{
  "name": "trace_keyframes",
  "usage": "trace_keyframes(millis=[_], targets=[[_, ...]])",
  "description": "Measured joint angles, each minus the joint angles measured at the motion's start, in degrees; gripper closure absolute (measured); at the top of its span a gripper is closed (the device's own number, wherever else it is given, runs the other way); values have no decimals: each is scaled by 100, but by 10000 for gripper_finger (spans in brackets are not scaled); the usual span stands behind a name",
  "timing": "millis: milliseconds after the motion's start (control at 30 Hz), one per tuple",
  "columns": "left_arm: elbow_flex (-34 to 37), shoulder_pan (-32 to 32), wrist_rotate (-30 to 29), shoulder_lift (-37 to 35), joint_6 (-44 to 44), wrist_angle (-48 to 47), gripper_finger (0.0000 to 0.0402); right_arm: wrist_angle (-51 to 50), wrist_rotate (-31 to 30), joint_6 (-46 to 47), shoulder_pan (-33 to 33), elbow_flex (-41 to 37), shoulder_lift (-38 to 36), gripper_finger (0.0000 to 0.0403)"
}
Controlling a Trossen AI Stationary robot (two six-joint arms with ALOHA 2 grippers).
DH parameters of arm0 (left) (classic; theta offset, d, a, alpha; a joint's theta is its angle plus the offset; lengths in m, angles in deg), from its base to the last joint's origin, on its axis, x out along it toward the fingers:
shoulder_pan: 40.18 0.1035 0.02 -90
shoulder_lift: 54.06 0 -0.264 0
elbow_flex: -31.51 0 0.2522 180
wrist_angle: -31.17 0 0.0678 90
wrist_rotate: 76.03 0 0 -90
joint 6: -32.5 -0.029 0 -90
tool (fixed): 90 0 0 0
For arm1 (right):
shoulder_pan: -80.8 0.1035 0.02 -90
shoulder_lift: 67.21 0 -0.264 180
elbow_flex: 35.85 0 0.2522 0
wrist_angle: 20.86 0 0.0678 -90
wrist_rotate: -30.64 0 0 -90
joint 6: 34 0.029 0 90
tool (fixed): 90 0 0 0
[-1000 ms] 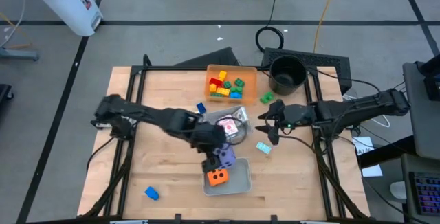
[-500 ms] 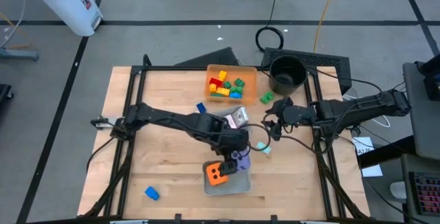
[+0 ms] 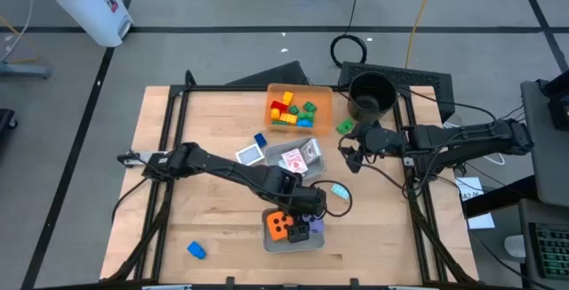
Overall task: Pick & Place Toys
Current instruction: Put the purple dice into the bottom gray bin
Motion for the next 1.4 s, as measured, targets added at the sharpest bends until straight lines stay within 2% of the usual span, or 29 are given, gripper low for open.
trace_keyframes(millis=[500, 833, 1400], targets=[[25, 0, 215, 259, 130, 75, 78, -66, 308, 149, -2, 0, 0, 165], [-12, -16, 252, 212, 130, -555, 78, -103, 308, 138, -2, 0, 0, 165], [128, -6, 201, 355, -218, -149, 78, -283, 310, 146, -2, 0, 0, 165]])
